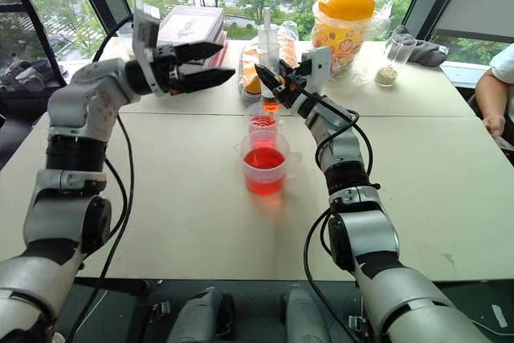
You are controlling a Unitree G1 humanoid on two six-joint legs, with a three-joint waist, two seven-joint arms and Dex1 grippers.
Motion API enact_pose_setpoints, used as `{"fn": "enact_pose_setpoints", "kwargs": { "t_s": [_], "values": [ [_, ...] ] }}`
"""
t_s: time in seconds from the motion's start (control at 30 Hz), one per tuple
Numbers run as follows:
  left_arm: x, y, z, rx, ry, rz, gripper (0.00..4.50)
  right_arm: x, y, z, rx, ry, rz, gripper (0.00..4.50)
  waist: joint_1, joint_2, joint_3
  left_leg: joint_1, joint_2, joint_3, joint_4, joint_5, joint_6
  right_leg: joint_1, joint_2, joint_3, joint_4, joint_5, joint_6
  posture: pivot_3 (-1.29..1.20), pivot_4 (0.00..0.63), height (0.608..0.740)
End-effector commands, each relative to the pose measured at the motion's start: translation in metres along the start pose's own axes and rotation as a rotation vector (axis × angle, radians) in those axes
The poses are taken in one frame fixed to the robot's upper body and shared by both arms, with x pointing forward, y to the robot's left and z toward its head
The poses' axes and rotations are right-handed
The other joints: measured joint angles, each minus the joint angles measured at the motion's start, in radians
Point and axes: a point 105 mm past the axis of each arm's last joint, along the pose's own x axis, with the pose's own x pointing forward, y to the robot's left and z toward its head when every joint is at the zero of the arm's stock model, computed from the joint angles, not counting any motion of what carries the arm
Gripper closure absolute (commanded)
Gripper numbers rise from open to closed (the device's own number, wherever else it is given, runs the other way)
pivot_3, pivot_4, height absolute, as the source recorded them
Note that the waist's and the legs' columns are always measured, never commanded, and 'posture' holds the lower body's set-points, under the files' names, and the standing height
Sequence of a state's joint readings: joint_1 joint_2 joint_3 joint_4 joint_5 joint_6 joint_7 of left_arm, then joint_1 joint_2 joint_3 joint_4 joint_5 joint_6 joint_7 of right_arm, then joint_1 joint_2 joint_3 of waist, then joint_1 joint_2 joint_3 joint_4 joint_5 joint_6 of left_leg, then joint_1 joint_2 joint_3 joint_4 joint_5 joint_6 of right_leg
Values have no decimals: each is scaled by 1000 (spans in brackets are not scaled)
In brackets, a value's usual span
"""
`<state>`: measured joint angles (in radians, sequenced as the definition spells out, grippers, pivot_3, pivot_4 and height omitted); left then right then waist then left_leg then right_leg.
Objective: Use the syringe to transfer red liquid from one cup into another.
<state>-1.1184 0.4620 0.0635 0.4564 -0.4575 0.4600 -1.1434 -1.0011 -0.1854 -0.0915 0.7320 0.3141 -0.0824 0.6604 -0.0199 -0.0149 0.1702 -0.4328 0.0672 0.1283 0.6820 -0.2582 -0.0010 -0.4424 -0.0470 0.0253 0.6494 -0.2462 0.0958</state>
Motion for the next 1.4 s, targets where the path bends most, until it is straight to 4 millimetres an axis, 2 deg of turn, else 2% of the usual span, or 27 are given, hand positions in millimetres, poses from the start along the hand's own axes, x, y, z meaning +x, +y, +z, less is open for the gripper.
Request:
{"fn": "enact_pose_setpoints", "kwargs": {
  "t_s": [0.03, 0.23, 0.73, 0.83, 0.93, 0.97, 1.0, 1.07, 1.4],
  "values": [
    [18, 3, 19, 57, -46, -32, 75, 4, 1, 19, -46, -68, 13, 3102, 0, 0, 0, 0, 0, 0, 0, 0, 0, 0, 0, 0, 0, 0, 0, 0, 150, 740],
    [44, 10, 26, 79, -61, -50, 75, 4, 6, 17, -60, -64, 27, 3102, -6, 0, 0, 0, 0, 0, -1, 0, 0, -1, 1, 0, 0, 0, 0, 0, 150, 740],
    [68, 6, 21, 23, -47, -121, 75, 3, 16, 17, -87, -62, 71, 3102, -24, 0, 0, 0, 0, 0, -1, 0, 0, -1, 0, 0, 0, 0, 0, 0, 150, 740],
    [71, 5, 21, 7, -54, -123, 903, 4, 18, 18, -92, -60, 77, 3102, -24, 0, 0, 0, 0, 0, -1, 0, 0, -1, 0, 0, 0, 0, 0, 0, 150, 740],
    [71, 5, 20, 4, -55, -126, 2384, 5, 19, 18, -95, -60, 82, 3102, -26, 0, 0, 0, 0, 0, -1, 0, 0, -1, 0, 0, 0, 0, 0, 0, 150, 740],
    [71, 5, 19, 4, -54, -127, 3052, 5, 19, 18, -96, -60, 82, 3102, -26, 0, 0, 0, 0, 0, -1, 0, 0, -1, 1, 0, 0, 0, 0, 0, 150, 740],
    [71, 5, 19, 4, -54, -129, 3420, 6, 19, 19, -96, -60, 82, 3102, -26, 0, 0, 0, 0, 0, -1, 0, 0, -1, 0, 0, 0, 0, 0, 0, 150, 740],
    [71, 5, 18, 5, -53, -129, 4449, 6, 19, 19, -97, -61, 85, 3102, -25, 0, 0, 0, 0, 0, -1, 0, 0, -1, 1, 0, 0, 0, 0, 0, 150, 740],
    [66, 6, 4, 11, -1, -129, 4481, 16, 25, 38, -95, -104, 111, 3102, -25, 0, 0, 0, 0, 0, -1, 0, 0, -1, 0, 0, 0, 0, 0, 0, 150, 740]
  ]
}}
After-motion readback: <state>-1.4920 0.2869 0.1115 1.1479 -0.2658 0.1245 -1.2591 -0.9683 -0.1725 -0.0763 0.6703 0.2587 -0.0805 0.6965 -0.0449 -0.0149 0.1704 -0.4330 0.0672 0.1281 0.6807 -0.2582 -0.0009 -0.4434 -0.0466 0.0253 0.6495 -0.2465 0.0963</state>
